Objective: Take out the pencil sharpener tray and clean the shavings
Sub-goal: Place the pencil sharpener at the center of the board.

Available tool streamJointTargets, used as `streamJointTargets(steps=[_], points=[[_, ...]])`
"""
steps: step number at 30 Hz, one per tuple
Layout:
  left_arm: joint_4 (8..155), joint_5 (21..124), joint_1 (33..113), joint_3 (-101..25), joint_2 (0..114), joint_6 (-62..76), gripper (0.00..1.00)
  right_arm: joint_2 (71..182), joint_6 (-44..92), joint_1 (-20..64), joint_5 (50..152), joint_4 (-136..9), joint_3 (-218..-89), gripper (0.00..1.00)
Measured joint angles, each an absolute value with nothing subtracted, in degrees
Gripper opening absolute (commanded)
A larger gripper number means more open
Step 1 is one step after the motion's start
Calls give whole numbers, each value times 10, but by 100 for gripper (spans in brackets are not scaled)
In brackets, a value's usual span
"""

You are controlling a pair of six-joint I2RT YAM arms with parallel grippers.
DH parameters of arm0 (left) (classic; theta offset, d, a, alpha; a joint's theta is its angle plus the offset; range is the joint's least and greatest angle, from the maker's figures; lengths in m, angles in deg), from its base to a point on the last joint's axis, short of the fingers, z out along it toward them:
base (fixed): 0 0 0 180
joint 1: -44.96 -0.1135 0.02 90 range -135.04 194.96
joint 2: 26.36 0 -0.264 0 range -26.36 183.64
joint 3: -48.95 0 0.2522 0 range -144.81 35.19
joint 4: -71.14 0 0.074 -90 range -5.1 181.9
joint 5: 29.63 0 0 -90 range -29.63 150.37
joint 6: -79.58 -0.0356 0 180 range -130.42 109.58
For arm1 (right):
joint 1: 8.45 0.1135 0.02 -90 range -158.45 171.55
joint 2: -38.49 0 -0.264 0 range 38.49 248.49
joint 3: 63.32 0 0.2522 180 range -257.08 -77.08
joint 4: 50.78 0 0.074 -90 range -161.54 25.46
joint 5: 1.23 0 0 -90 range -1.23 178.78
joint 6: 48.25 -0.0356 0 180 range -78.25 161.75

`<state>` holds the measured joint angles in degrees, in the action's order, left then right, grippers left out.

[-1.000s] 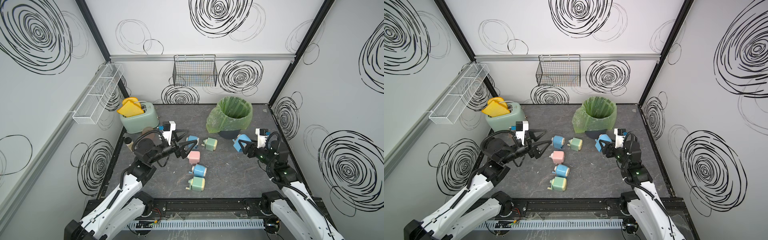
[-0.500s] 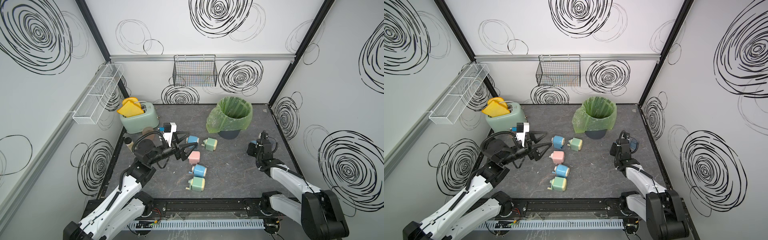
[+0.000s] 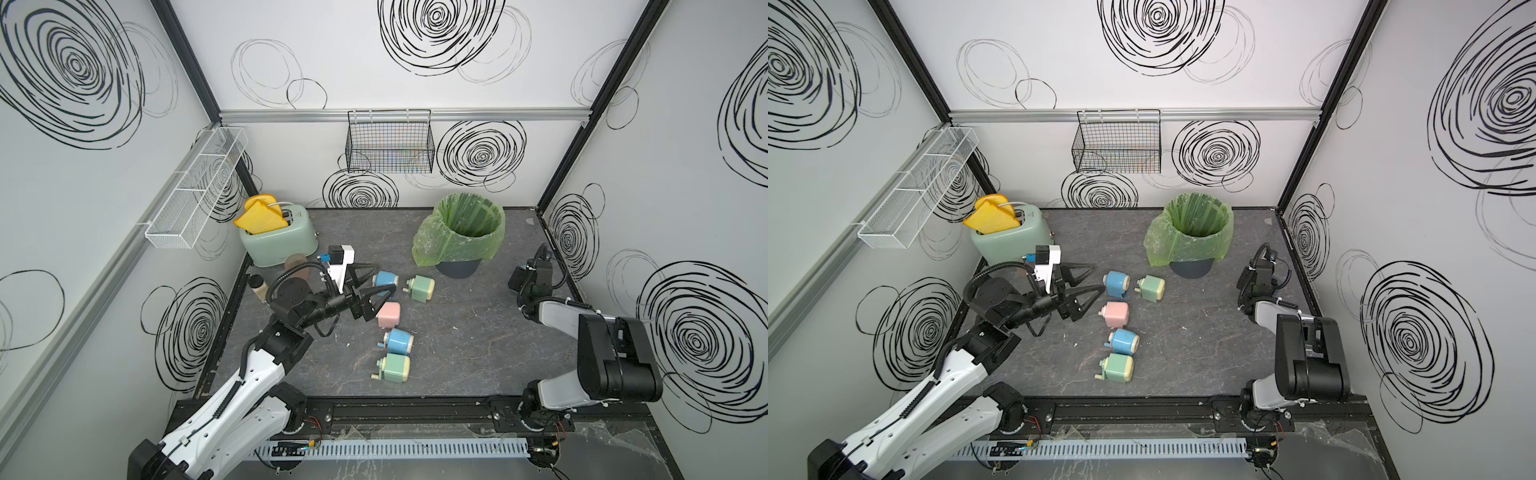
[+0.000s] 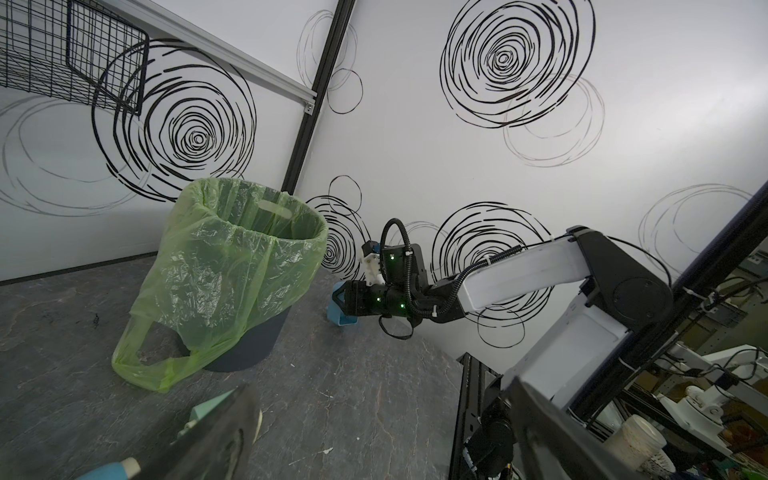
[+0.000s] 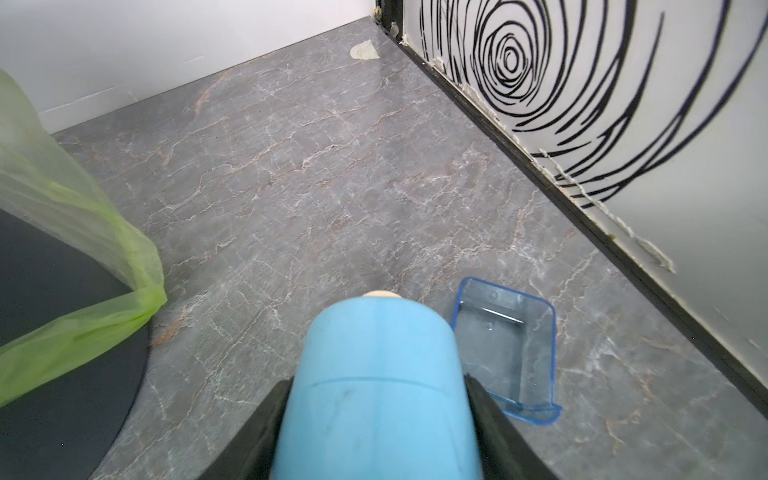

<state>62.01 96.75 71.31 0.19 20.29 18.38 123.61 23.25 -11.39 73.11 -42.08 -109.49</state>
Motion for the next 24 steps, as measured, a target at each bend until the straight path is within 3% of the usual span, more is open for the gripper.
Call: streamJointTargets(steps=[6, 24], points=[[610, 968, 713, 5, 208, 186, 97, 1278, 236, -119, 746, -414, -1119, 46], [605, 968, 713, 11, 208, 192, 97, 1287, 280, -109, 709, -410, -1121, 79]])
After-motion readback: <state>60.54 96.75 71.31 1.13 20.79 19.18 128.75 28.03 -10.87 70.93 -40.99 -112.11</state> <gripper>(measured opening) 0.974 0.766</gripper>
